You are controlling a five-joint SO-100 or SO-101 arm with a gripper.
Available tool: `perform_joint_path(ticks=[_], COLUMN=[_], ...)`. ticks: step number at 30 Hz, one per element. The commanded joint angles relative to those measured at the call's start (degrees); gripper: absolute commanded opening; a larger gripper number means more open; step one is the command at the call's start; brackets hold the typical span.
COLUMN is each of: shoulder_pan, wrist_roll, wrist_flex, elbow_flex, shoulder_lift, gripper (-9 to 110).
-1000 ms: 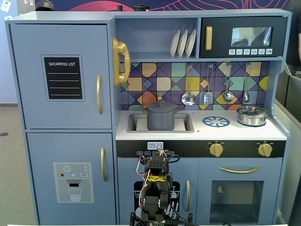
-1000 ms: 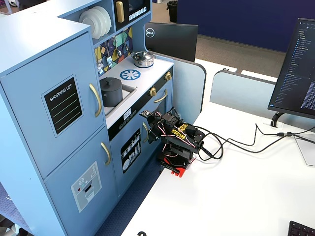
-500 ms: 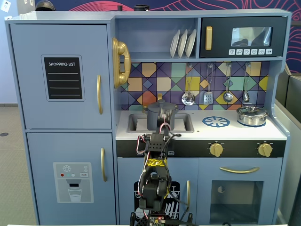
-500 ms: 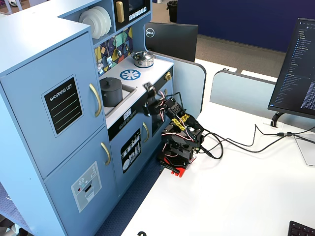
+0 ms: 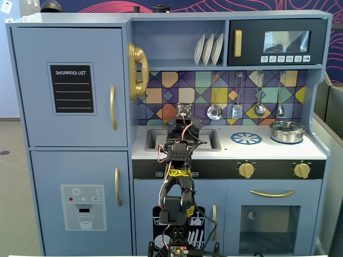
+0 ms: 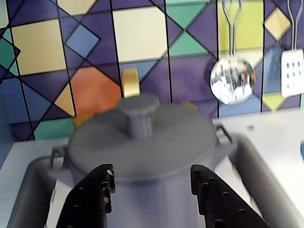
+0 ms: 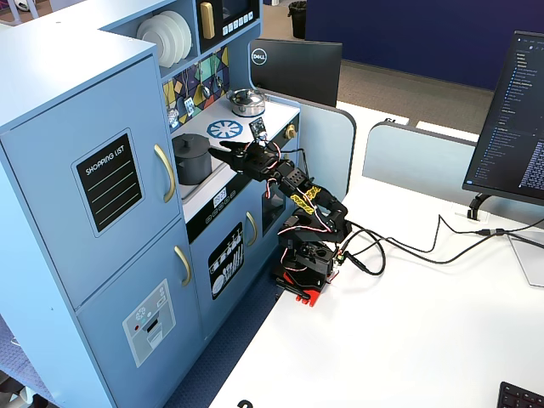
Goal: Take off the lid from the gray recipient and place it on the counter
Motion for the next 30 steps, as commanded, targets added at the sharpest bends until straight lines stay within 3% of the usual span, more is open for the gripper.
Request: perform_joint_path(ticks=[1,30], shoulder_pan=[-0.97,-1.58], wrist_roll=[-1.67,-3.60], wrist_flex=[-4.04,-16.26], elbow_flex=[-5.27,-18.28], shoulder_lift=[-3.34,-32.08], gripper=[14,14])
